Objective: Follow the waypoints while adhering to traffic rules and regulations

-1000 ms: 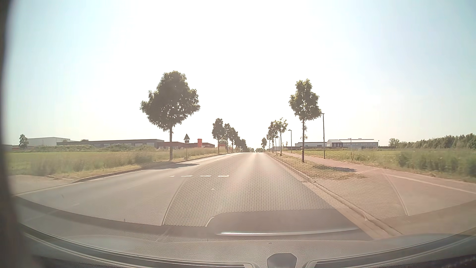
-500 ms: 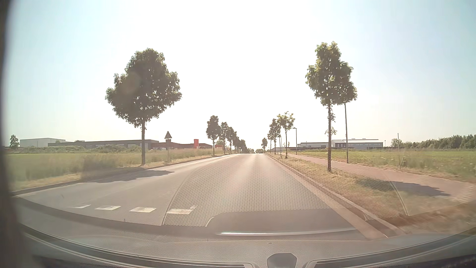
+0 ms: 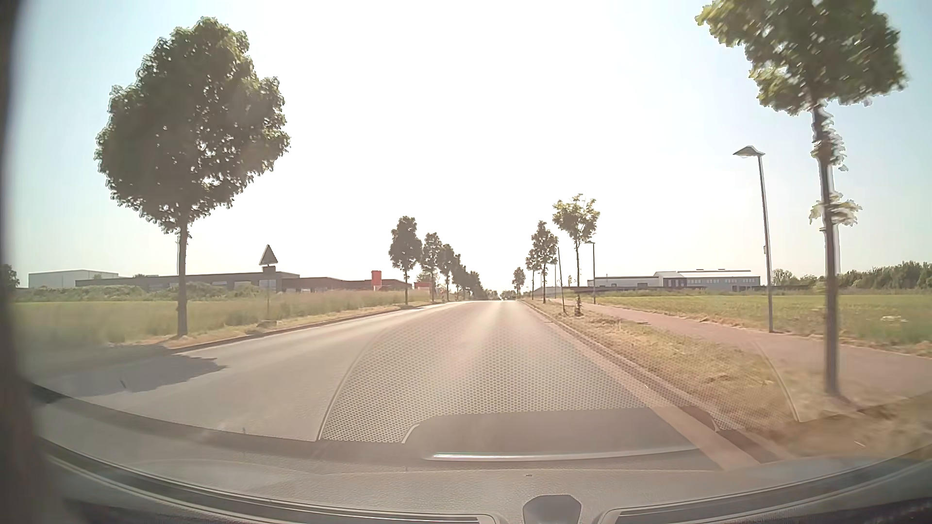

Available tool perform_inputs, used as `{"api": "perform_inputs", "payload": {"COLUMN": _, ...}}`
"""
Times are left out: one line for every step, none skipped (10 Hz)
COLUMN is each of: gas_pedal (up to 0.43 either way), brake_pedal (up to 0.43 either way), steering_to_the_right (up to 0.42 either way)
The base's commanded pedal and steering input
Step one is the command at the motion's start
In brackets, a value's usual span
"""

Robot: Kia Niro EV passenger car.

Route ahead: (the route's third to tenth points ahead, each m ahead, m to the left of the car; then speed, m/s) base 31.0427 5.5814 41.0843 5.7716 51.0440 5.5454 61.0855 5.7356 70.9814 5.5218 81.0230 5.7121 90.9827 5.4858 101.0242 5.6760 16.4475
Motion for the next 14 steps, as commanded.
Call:
{"api": "perform_inputs", "payload": {"gas_pedal": 0.248, "brake_pedal": 0.006, "steering_to_the_right": 0.001}}
{"api": "perform_inputs", "payload": {"gas_pedal": 0.248, "brake_pedal": 0.006, "steering_to_the_right": 0.001}}
{"api": "perform_inputs", "payload": {"gas_pedal": 0.248, "brake_pedal": 0.006, "steering_to_the_right": 0.001}}
{"api": "perform_inputs", "payload": {"gas_pedal": 0.248, "brake_pedal": 0.006, "steering_to_the_right": 0.001}}
{"api": "perform_inputs", "payload": {"gas_pedal": 0.248, "brake_pedal": 0.006, "steering_to_the_right": 0.002}}
{"api": "perform_inputs", "payload": {"gas_pedal": 0.248, "brake_pedal": 0.006, "steering_to_the_right": 0.001}}
{"api": "perform_inputs", "payload": {"gas_pedal": 0.248, "brake_pedal": 0.006, "steering_to_the_right": 0.001}}
{"api": "perform_inputs", "payload": {"gas_pedal": 0.248, "brake_pedal": 0.006, "steering_to_the_right": 0.000}}
{"api": "perform_inputs", "payload": {"gas_pedal": 0.248, "brake_pedal": 0.006, "steering_to_the_right": 0.000}}
{"api": "perform_inputs", "payload": {"gas_pedal": 0.248, "brake_pedal": 0.006, "steering_to_the_right": 0.000}}
{"api": "perform_inputs", "payload": {"gas_pedal": 0.248, "brake_pedal": 0.006, "steering_to_the_right": 0.000}}
{"api": "perform_inputs", "payload": {"gas_pedal": 0.248, "brake_pedal": 0.006, "steering_to_the_right": 0.000}}
{"api": "perform_inputs", "payload": {"gas_pedal": 0.248, "brake_pedal": 0.006, "steering_to_the_right": 0.000}}
{"api": "perform_inputs", "payload": {"gas_pedal": 0.248, "brake_pedal": 0.006, "steering_to_the_right": 0.000}}
